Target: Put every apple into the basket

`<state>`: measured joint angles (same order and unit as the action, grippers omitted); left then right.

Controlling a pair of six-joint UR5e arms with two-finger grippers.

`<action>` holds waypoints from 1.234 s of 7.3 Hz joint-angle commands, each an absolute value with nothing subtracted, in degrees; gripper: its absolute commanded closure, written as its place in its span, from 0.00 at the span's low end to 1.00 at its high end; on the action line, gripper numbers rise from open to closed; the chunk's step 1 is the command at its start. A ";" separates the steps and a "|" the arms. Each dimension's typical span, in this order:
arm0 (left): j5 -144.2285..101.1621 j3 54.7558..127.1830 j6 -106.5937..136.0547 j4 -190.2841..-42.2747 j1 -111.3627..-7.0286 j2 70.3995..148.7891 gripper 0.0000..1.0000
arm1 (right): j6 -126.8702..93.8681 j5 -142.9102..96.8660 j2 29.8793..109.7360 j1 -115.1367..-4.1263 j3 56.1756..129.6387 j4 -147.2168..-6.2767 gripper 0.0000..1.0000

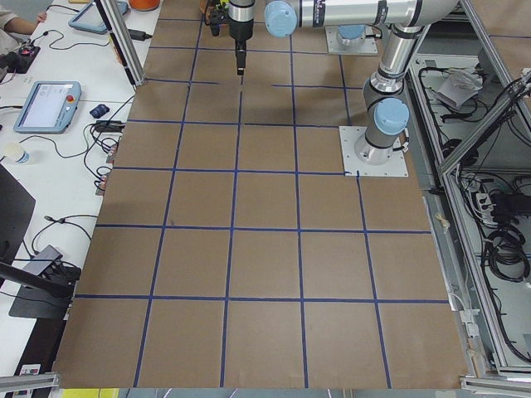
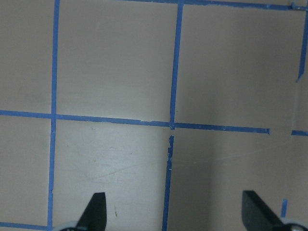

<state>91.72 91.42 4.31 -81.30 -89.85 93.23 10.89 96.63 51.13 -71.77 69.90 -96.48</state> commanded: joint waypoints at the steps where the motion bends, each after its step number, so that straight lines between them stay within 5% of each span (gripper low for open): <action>1: 91.76 91.49 4.31 -81.30 -89.91 93.34 0.00 | 10.81 96.85 51.06 -71.63 70.22 -95.72 0.00; 5: 91.76 91.41 4.31 -81.30 -89.91 93.25 0.00 | 13.18 97.74 59.99 -72.15 69.69 -91.05 0.00; 9: 91.76 91.41 4.31 -81.39 -89.91 93.08 0.00 | -2.84 92.93 74.50 -85.66 71.18 -78.52 0.00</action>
